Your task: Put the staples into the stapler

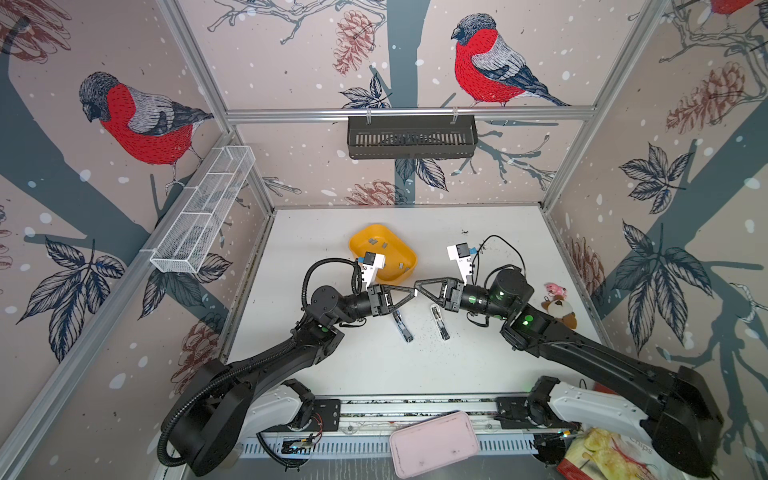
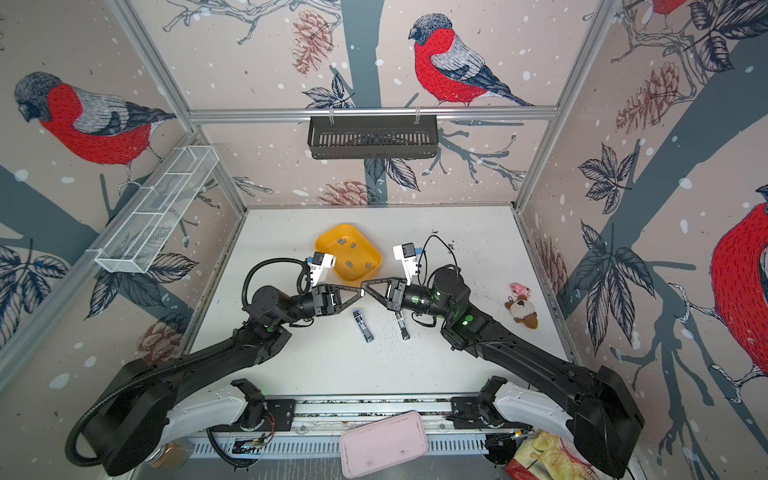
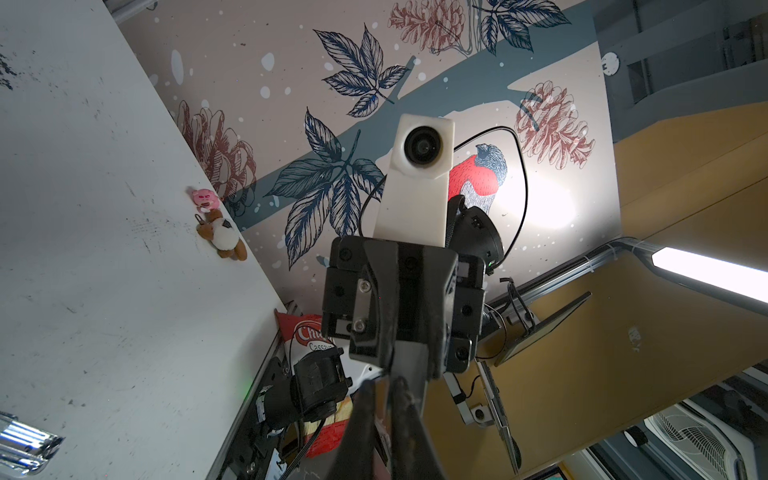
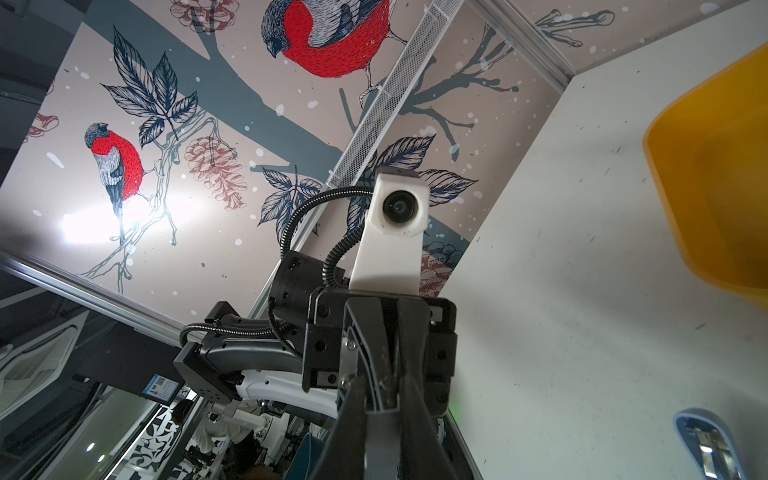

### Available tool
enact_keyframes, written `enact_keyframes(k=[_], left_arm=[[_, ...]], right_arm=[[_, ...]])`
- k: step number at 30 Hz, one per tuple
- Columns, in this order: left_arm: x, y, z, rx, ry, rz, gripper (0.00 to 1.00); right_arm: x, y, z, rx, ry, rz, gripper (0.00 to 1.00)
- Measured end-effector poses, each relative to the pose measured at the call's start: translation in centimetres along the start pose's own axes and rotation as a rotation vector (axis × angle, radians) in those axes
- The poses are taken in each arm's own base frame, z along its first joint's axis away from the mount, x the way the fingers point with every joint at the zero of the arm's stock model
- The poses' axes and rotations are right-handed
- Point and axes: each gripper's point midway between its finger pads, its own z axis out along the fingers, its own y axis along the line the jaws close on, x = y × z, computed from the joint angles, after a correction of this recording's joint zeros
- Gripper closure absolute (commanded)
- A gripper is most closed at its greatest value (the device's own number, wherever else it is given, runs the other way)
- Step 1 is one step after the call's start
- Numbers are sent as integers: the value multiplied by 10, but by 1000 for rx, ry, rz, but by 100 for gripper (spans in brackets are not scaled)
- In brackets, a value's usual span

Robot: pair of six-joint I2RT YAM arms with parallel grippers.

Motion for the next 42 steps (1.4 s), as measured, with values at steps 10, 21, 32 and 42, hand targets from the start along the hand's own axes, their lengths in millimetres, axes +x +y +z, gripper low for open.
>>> enact_keyframes(k=[10, 21, 32, 42], left_arm=[[1, -4, -2, 6, -5, 8, 95], [1, -5, -13, -6, -25, 22, 93], [-3, -16, -19, -103, -9, 114, 80], [1, -32, -35, -290, 50, 277, 1]], right_arm=[[0, 1, 0, -5, -2, -3, 85], [0, 3, -5, 0, -11, -9, 85], [-4, -15, -23, 145, -35, -60, 85], [-1, -54, -51, 428, -28, -179, 86]])
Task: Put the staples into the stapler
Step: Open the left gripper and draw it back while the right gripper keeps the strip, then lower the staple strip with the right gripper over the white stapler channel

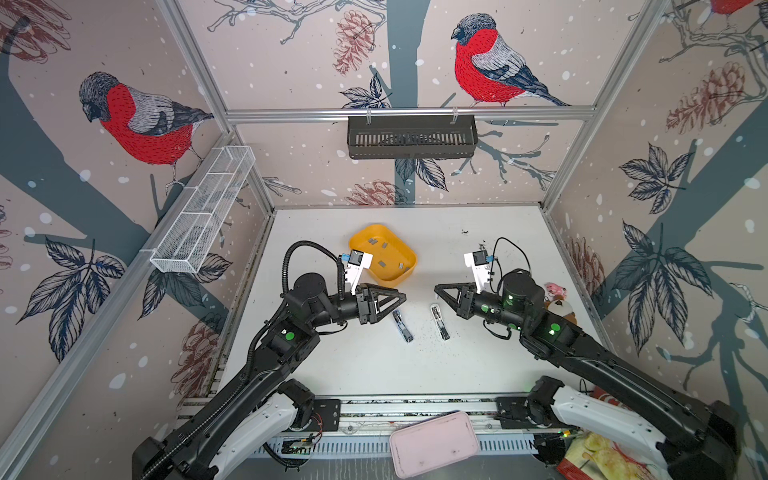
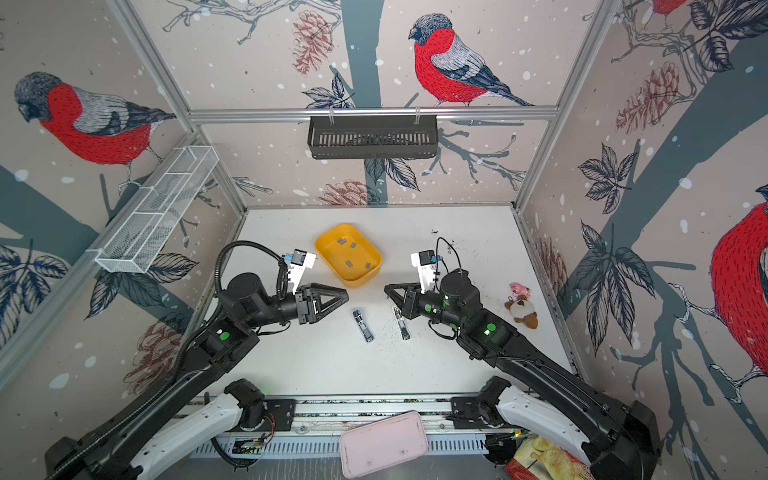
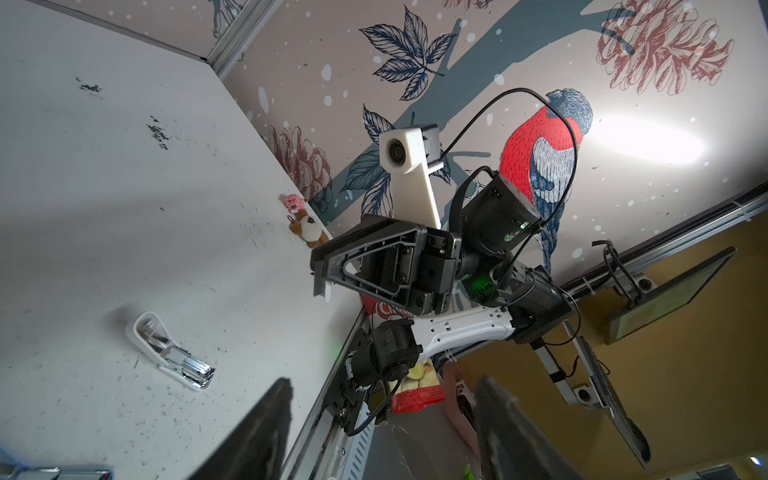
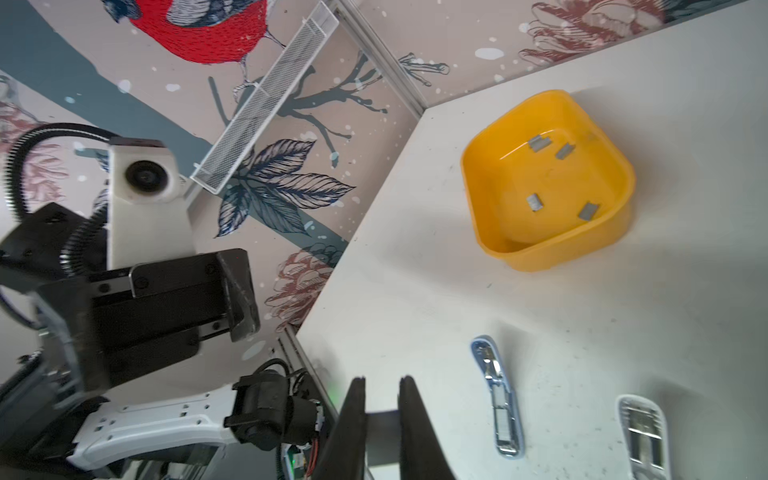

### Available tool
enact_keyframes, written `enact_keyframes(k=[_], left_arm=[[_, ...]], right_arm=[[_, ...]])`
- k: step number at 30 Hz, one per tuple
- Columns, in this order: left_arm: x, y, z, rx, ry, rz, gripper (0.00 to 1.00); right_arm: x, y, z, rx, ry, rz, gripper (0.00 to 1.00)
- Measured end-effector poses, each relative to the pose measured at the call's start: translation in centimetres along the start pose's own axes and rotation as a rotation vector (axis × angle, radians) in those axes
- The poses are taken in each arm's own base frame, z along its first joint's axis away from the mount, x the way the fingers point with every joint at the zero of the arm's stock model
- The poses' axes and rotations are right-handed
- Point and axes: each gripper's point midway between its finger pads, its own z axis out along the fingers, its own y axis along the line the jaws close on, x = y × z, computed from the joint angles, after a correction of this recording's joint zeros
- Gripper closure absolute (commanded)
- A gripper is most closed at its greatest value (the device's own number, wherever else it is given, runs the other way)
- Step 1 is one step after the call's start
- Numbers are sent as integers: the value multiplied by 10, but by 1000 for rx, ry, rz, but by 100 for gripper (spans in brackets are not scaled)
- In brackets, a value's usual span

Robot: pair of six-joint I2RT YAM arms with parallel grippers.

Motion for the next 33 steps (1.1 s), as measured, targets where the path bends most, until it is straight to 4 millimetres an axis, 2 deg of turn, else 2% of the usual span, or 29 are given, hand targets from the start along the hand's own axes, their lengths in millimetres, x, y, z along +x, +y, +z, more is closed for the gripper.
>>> enact_keyframes(k=[6, 11, 20, 24, 33], left_arm=[[16, 6, -23, -96, -20, 94, 1], [26, 7, -35, -118, -30, 192, 1], [47, 30, -37, -173, 27, 259, 2], [54, 35, -35, -167, 49, 253, 2], [51, 41, -35, -182, 45, 262, 1]], right_arm=[[13, -24, -2, 158, 49, -87, 86], [26, -24, 2, 211, 89, -143, 87], [46, -46, 11, 342, 144, -234, 88], [57, -63, 12, 397, 174, -270, 89], [82, -90, 15, 468, 254, -311, 89]])
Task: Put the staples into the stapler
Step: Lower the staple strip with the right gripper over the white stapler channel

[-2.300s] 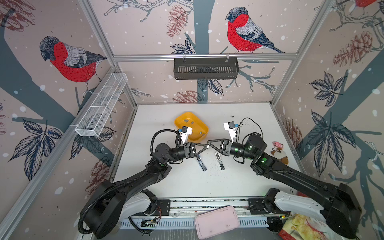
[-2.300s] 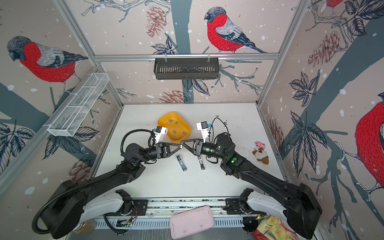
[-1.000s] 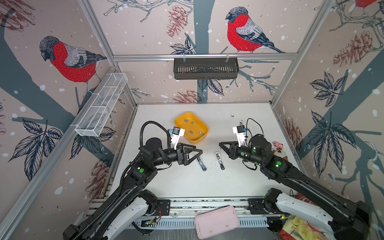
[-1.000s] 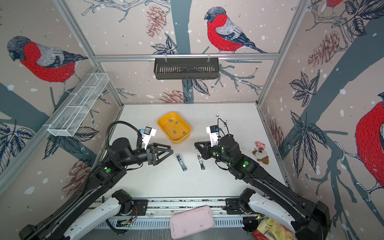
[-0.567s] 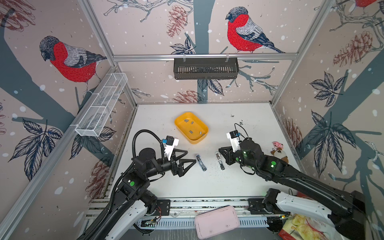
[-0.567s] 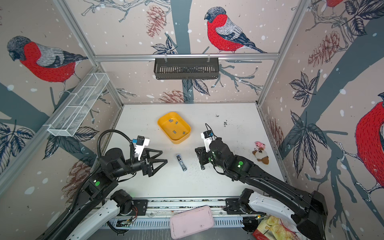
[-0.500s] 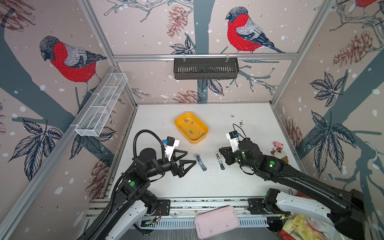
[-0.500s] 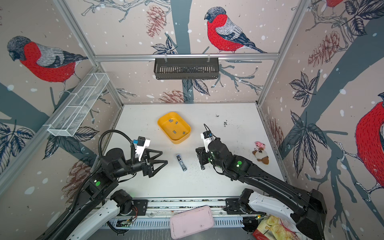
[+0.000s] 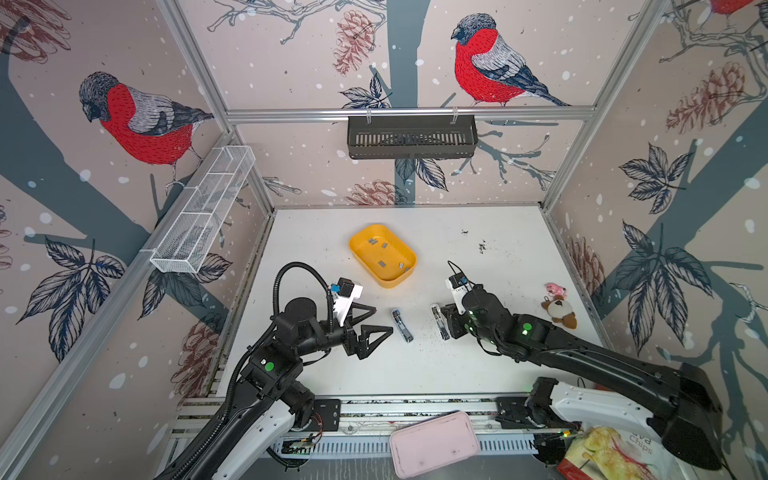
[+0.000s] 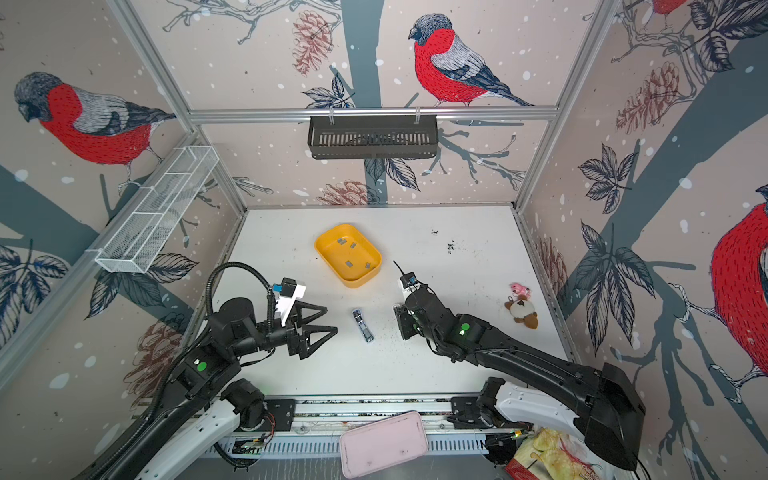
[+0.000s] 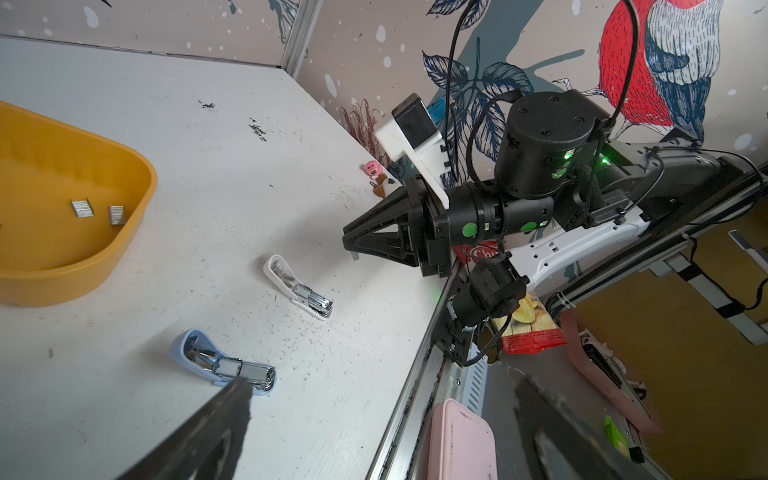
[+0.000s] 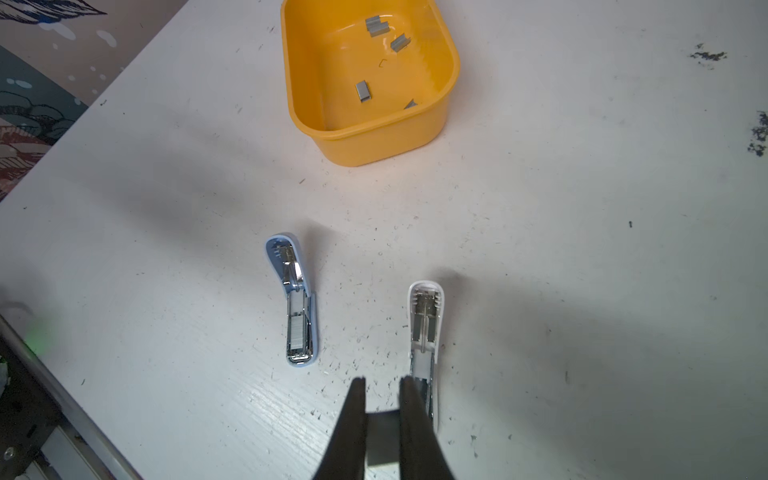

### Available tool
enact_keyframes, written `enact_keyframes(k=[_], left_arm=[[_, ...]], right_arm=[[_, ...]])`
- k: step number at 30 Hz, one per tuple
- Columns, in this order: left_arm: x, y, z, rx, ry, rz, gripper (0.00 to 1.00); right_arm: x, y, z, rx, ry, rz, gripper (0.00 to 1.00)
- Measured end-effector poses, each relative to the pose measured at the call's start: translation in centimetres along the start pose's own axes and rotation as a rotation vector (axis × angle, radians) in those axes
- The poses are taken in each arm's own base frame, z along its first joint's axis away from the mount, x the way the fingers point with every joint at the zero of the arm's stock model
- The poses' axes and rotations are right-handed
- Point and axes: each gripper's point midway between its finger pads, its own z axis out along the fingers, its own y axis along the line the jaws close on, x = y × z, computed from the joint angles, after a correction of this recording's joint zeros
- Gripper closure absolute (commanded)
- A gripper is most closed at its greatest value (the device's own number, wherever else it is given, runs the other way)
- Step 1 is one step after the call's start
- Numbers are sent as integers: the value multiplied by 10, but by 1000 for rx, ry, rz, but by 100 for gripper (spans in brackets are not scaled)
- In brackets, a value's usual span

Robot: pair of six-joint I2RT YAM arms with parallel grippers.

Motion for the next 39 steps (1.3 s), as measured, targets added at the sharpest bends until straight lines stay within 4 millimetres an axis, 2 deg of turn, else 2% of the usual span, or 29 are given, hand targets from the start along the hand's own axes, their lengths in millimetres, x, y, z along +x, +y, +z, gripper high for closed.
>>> enact_keyframes(k=[6, 14, 28, 33, 39], left_arm=[[0, 9, 1, -22, -1, -13, 2], [2, 2, 4, 37, 15, -10, 2], [2, 3, 3, 43, 6, -7, 2], [2, 2, 2, 45, 4, -5, 1], [3, 4, 3, 42, 9, -10, 1]], right_arm=[[14, -4, 12, 44, 48, -22, 89], [32, -6, 27, 87, 102, -47, 90], [45, -14, 42, 143, 121, -10, 90], [58, -19, 50, 163, 148, 1, 90], [61, -18, 53, 166, 153, 3, 90]])
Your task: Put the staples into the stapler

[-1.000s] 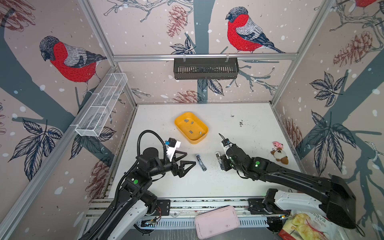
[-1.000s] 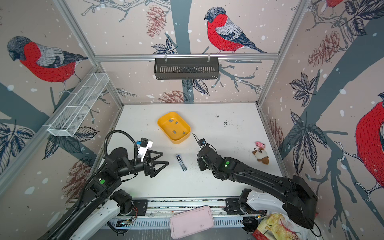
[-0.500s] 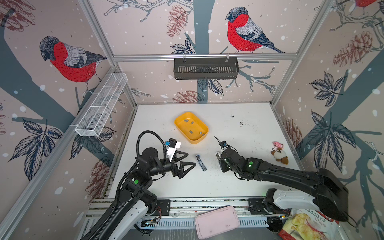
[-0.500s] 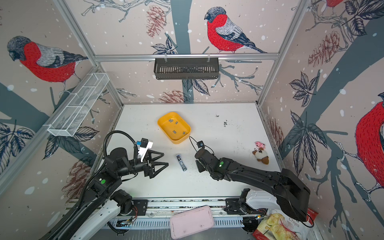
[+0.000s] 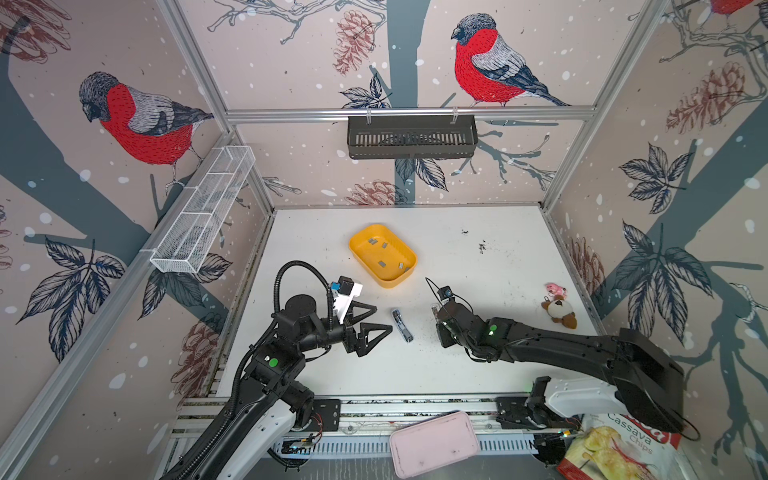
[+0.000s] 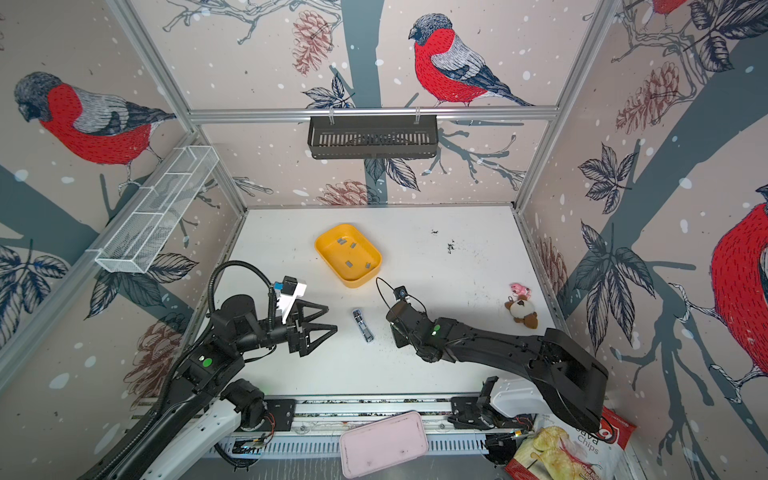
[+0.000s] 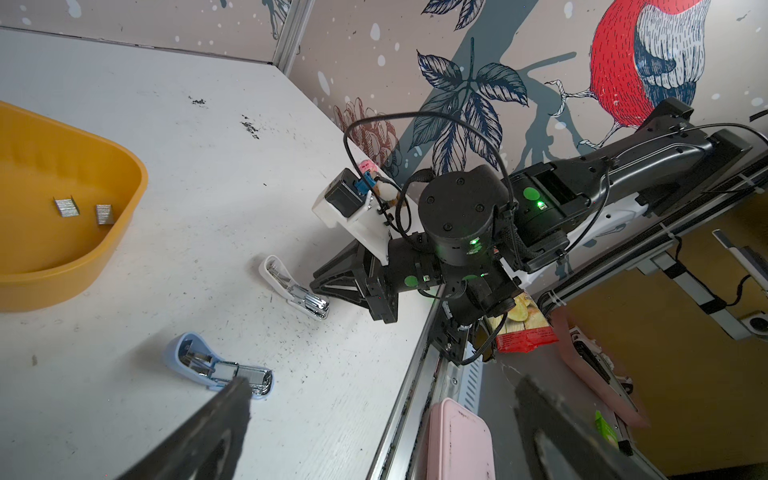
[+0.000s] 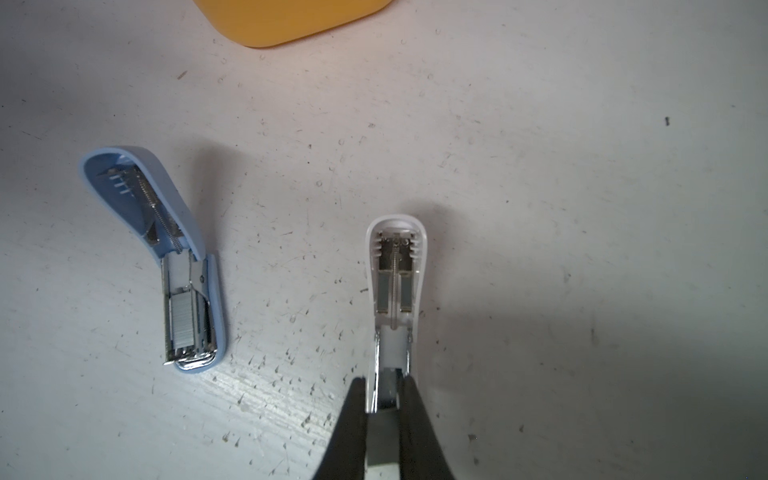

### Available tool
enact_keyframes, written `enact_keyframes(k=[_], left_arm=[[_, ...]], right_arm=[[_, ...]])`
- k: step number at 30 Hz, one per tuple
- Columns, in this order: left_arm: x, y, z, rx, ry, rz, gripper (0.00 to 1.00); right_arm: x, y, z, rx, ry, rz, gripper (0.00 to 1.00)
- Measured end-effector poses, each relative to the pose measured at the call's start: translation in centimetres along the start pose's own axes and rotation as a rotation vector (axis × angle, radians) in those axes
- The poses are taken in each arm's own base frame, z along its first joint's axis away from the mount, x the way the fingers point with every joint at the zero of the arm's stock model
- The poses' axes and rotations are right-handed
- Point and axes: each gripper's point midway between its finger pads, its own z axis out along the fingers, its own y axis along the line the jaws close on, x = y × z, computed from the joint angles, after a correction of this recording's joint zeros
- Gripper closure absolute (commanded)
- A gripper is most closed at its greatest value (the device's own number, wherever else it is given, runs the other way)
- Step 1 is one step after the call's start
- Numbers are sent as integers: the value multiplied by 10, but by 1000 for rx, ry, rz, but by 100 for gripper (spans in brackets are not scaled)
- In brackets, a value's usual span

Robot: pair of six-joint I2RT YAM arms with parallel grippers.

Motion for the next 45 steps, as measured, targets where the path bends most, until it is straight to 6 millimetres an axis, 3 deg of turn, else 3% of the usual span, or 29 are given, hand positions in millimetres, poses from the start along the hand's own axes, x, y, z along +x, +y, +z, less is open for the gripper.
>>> enact_keyframes(k=[45], left_arm=[[1, 3, 2, -8, 7, -9, 2]], right_arm=[[15, -3, 15, 47, 18, 9, 91]])
